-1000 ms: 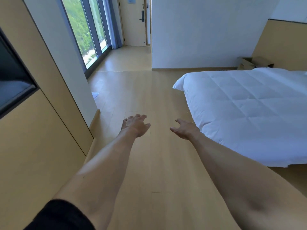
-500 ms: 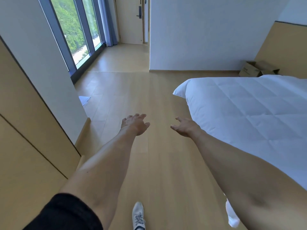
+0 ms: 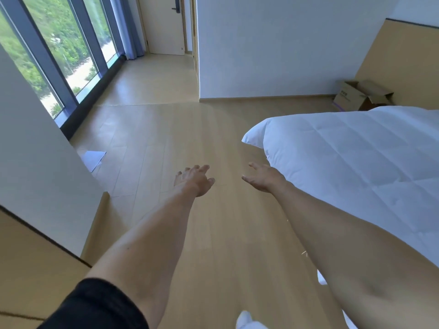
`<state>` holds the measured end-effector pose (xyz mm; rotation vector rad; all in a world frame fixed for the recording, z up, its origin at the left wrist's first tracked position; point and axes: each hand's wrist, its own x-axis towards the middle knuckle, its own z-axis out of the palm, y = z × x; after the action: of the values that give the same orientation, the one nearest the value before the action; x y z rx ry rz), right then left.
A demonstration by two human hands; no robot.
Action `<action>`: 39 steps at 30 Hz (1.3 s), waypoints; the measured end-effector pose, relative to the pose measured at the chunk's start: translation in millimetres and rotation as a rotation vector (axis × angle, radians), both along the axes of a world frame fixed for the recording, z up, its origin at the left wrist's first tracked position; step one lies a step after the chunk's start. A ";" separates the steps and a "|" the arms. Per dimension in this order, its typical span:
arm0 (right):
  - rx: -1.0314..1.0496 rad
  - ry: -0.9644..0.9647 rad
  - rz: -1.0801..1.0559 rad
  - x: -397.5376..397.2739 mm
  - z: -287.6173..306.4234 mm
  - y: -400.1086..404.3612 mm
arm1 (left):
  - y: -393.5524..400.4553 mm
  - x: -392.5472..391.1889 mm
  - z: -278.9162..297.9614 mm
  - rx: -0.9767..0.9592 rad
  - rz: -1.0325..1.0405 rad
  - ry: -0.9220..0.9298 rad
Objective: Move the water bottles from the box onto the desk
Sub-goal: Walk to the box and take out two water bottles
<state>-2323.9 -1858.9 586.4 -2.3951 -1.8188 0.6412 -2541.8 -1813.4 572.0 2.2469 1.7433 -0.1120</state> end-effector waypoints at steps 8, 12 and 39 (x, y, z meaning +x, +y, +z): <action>-0.002 0.026 0.012 20.7 -16.8 139.3 | 131.2 24.3 -6.0 0.010 0.005 0.019; 0.008 0.011 0.062 37.0 -19.2 229.7 | 214.5 41.5 1.5 0.039 0.032 0.026; -0.052 -0.010 -0.019 87.2 -23.3 726.9 | 731.1 100.7 -16.8 0.003 0.005 -0.075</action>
<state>-2236.7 -1132.0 563.1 -2.4501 -1.8026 0.6844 -2441.1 -1082.3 555.2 2.2196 1.7109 -0.0233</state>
